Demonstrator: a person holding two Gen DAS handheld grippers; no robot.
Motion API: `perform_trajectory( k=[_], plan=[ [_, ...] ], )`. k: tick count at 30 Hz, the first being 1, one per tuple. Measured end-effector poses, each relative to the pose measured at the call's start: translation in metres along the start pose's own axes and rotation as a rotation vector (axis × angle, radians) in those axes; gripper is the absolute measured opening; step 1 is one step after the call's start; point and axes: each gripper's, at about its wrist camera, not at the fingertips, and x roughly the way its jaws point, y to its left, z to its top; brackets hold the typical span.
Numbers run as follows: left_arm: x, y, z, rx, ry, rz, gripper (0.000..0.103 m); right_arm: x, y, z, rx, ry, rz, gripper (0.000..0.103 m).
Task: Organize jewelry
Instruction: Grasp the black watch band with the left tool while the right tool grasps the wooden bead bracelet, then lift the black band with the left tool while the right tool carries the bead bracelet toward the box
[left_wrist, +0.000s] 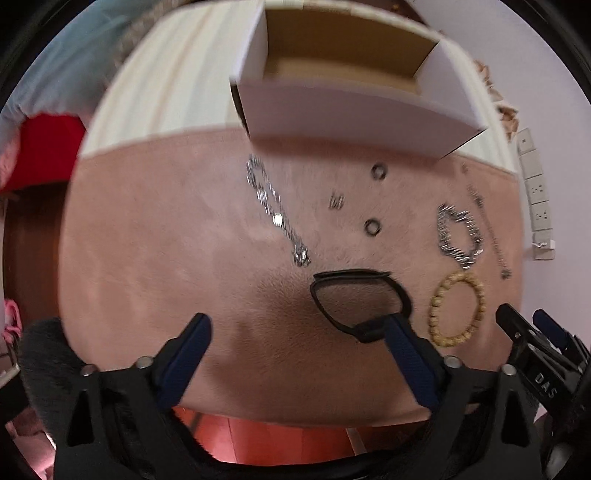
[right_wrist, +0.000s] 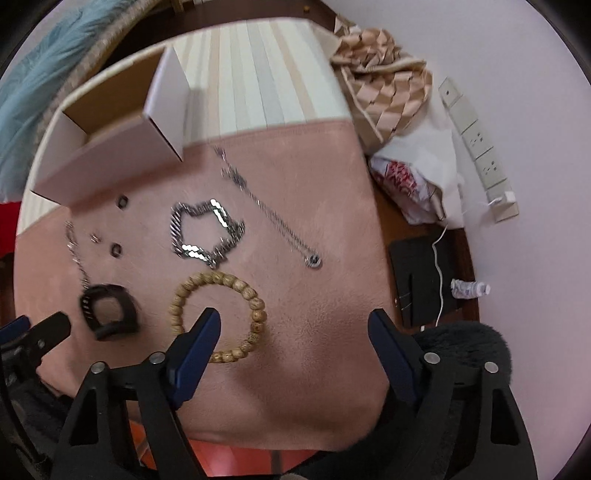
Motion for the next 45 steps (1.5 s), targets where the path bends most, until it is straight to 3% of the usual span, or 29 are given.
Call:
perform_trajectory(
  k=[5,6,11,13,14,17,20,28,34,37,41,43,45],
  plan=[
    [0.021,0.001,0.003,-0.03,0.035,-0.029,0.065,0.017,0.002,0.002,-0.001,0.02,0.022,0.07],
    [0.022,0.0,0.004,-0.026,0.029,-0.035,0.053,0.022,0.003,0.002,-0.004,0.034,0.021,0.067],
    [0.021,-0.01,0.005,0.058,-0.024,0.002,0.015,0.031,0.007,0.001,-0.014,0.032,0.026,0.059],
    [0.02,-0.012,0.005,0.078,-0.033,0.0,0.008,0.03,0.008,0.001,-0.02,0.021,0.026,0.052],
    [0.019,-0.012,0.004,0.085,-0.041,0.004,0.008,0.029,0.009,0.0,-0.025,0.009,0.029,0.047],
    [0.015,-0.013,-0.002,0.101,-0.06,0.014,0.008,0.024,0.018,-0.002,-0.052,-0.001,0.027,0.009],
    [0.004,-0.012,-0.013,0.116,-0.09,0.014,0.004,0.023,0.02,-0.004,-0.034,0.013,0.072,0.009],
    [-0.048,-0.01,-0.033,0.149,-0.197,0.026,0.001,-0.026,0.03,-0.006,-0.03,-0.088,0.181,0.009],
    [-0.062,0.003,-0.016,0.124,-0.255,-0.03,0.001,-0.068,0.038,0.007,-0.054,-0.165,0.239,0.009],
    [-0.054,0.021,-0.001,0.046,-0.219,-0.119,0.005,-0.081,0.043,0.012,-0.068,-0.19,0.244,0.009],
    [-0.02,0.03,-0.001,-0.085,-0.062,-0.277,0.006,-0.079,0.041,0.016,-0.069,-0.186,0.237,0.009],
    [-0.006,0.029,-0.005,-0.106,-0.015,-0.309,0.011,-0.074,0.039,0.015,-0.065,-0.177,0.229,0.009],
    [0.004,0.024,-0.009,-0.109,0.014,-0.315,0.042,-0.068,0.037,0.014,-0.056,-0.161,0.228,0.009]
  ],
)
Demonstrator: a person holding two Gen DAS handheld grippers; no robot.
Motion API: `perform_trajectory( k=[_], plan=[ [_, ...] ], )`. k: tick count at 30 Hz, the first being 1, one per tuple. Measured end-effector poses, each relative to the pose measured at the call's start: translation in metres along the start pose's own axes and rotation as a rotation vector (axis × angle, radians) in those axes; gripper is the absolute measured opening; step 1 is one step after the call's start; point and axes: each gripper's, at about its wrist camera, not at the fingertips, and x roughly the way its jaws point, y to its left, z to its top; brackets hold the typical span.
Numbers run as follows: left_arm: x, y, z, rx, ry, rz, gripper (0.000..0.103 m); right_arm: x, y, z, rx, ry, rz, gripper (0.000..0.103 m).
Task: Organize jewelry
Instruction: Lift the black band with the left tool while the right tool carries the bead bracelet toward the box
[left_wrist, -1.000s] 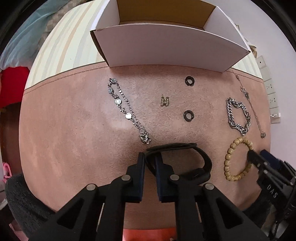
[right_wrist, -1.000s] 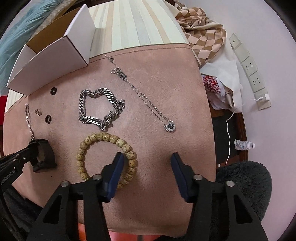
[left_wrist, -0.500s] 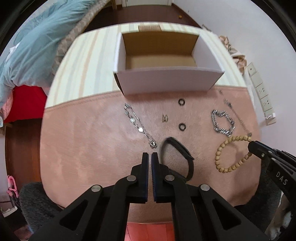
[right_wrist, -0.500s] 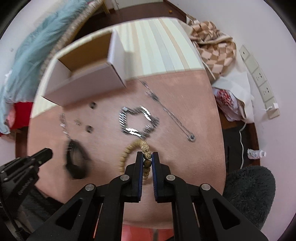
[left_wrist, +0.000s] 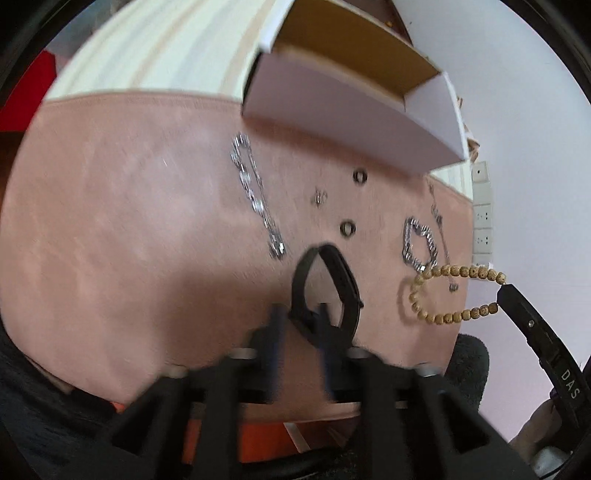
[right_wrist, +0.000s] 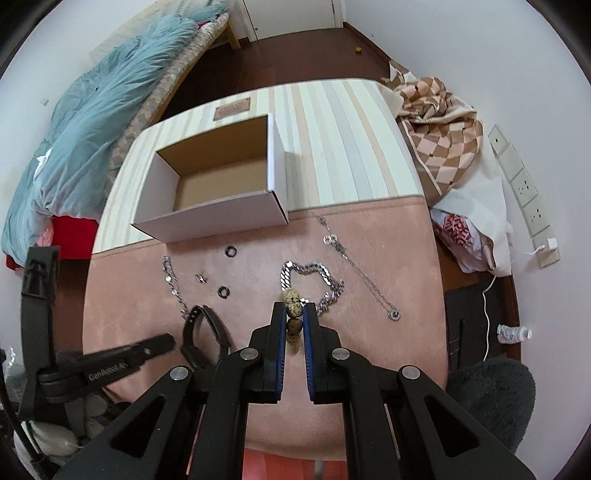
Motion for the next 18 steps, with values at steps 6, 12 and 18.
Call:
perform_trajectory(
  k=[6,12,18],
  plan=[
    [0.024,-0.02,-0.008,0.035,0.031,0.016,0.046,0.016,-0.013,-0.012,0.022,0.039,-0.026,0.009],
    [0.028,-0.031,-0.014,0.155,-0.075,0.154,0.009,0.022,-0.02,-0.017,0.029,0.053,-0.033,0.009],
    [0.002,-0.028,-0.015,0.195,-0.158,0.183,0.009,0.008,-0.02,-0.007,0.042,0.039,0.025,0.009]
  ],
)
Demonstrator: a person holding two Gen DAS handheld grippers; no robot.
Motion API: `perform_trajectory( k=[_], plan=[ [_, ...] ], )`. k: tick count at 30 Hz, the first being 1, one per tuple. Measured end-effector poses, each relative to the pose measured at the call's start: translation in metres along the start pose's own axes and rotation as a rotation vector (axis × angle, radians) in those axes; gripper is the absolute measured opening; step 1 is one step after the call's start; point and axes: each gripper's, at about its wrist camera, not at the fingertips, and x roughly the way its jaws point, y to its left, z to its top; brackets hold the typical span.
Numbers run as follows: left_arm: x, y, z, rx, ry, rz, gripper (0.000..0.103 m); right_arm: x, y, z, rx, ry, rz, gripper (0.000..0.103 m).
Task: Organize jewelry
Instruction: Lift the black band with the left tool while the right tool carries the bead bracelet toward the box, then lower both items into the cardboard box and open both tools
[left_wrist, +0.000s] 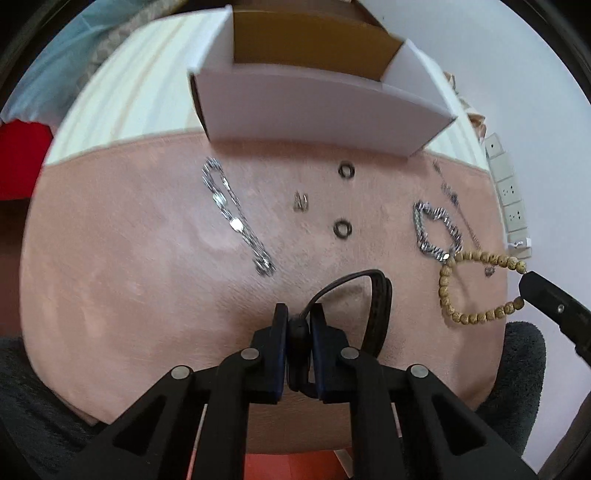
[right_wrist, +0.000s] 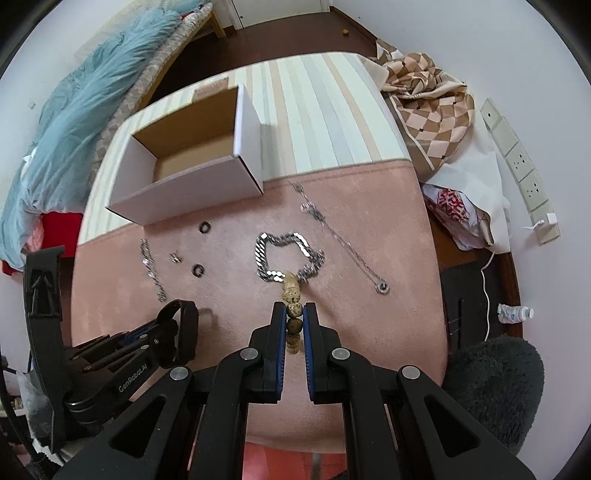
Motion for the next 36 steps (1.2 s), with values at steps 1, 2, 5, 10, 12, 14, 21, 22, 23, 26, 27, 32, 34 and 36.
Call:
perform_trajectory(
  k=[1,2,5,10,12,14,21,22,23,26,27,32,34,36],
  plan=[
    [-0.01,0.002,0.003,0.004,-0.027,0.007,0.009,-0.004,0.001,0.003,0.003,-0.004,0.018,0.009],
    [-0.02,0.005,0.005,0.004,-0.048,0.009,0.009,-0.009,0.003,0.007,0.005,-0.011,0.037,0.009],
    [-0.049,0.011,0.021,0.005,-0.111,0.016,0.009,-0.029,0.013,0.023,-0.006,-0.05,0.088,0.009],
    [-0.077,0.012,0.071,-0.001,-0.175,-0.012,0.009,-0.056,0.041,0.066,-0.05,-0.119,0.151,0.009],
    [-0.084,0.017,0.092,0.004,-0.187,-0.022,0.009,-0.06,0.055,0.087,-0.079,-0.144,0.154,0.009],
    [-0.084,0.018,0.11,0.006,-0.194,-0.022,0.009,-0.06,0.067,0.106,-0.099,-0.158,0.146,0.009],
    [-0.057,0.025,0.165,-0.01,-0.127,-0.046,0.009,-0.017,0.094,0.167,-0.127,-0.093,0.136,0.009],
    [-0.049,0.028,0.172,-0.019,-0.109,-0.039,0.009,-0.008,0.096,0.173,-0.123,-0.078,0.135,0.009],
    [-0.046,0.028,0.175,-0.018,-0.097,-0.039,0.009,0.0,0.097,0.178,-0.127,-0.063,0.137,0.009],
    [-0.031,0.029,0.187,-0.025,-0.049,-0.027,0.016,0.027,0.098,0.19,-0.119,0.017,0.174,0.01],
    [-0.028,0.03,0.19,-0.034,-0.038,-0.023,0.025,0.037,0.097,0.194,-0.112,0.059,0.189,0.01],
    [-0.038,0.034,0.198,-0.065,-0.091,-0.001,0.091,0.057,0.087,0.195,-0.111,0.115,0.155,0.055],
    [-0.044,0.037,0.2,-0.067,-0.102,0.014,0.091,0.053,0.085,0.191,-0.124,0.095,0.129,0.06],
    [-0.05,0.04,0.199,-0.065,-0.12,0.055,0.093,0.048,0.082,0.186,-0.15,0.071,0.082,0.063]
  ],
)
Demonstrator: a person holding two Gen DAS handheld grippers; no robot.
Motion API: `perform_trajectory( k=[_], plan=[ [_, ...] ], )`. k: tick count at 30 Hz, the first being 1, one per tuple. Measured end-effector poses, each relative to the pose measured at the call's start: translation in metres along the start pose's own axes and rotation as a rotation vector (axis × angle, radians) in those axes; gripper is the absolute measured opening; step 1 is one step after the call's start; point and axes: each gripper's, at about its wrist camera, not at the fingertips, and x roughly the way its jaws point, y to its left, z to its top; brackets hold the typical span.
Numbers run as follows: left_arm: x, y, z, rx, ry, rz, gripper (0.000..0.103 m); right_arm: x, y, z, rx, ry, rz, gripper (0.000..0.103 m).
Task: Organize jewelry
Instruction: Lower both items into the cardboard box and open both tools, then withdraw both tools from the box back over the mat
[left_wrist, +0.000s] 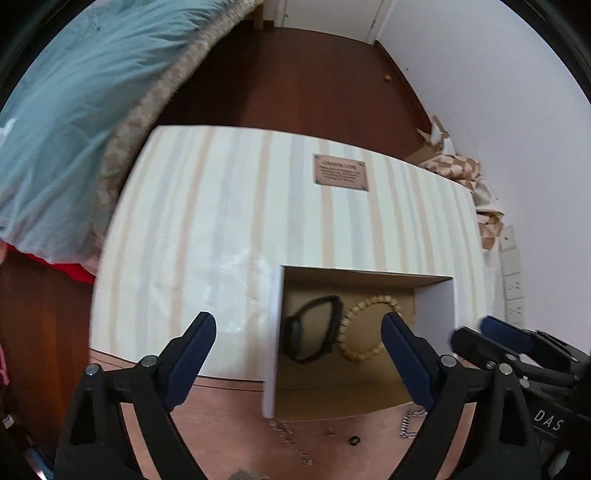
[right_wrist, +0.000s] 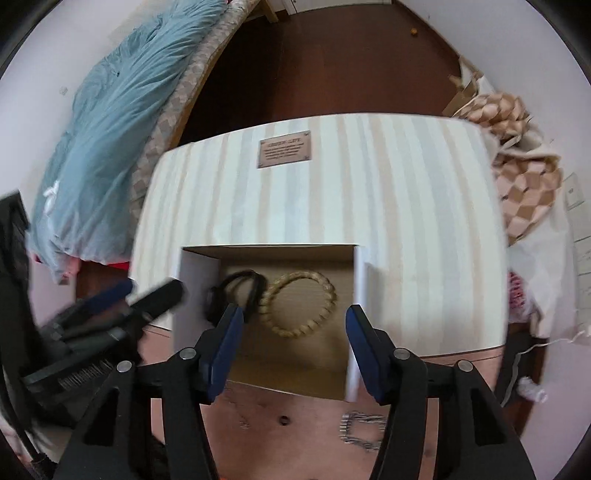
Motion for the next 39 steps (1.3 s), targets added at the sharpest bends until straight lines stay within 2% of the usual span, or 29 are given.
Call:
perform_trajectory(
  k=[3,7,9,16,22,28,39],
  plan=[
    [-0.009,0.004,-0.004,0.024,-0.055,0.069,0.103,-0.005,-0.002,-0.01,-0.034,-0.022,-0.11,0.089],
    [-0.017,0.011,-0.022,0.047,-0.128,0.143,0.103,-0.002,-0.003,-0.028,-0.052,-0.042,-0.225,0.096],
    [-0.017,0.013,-0.03,0.056,-0.144,0.171,0.103,0.003,-0.002,-0.036,-0.054,-0.042,-0.256,0.099],
    [-0.011,0.017,-0.053,0.06,-0.149,0.219,0.103,0.005,0.004,-0.055,-0.045,-0.08,-0.314,0.099],
    [-0.027,0.016,-0.069,0.056,-0.171,0.239,0.103,-0.012,0.014,-0.066,-0.029,-0.127,-0.304,0.099],
    [-0.058,0.014,-0.086,0.048,-0.215,0.264,0.103,-0.049,0.024,-0.081,-0.024,-0.204,-0.302,0.099],
    [-0.13,0.003,-0.128,0.067,-0.324,0.229,0.103,-0.121,0.041,-0.131,-0.028,-0.334,-0.295,0.099]
  ],
)
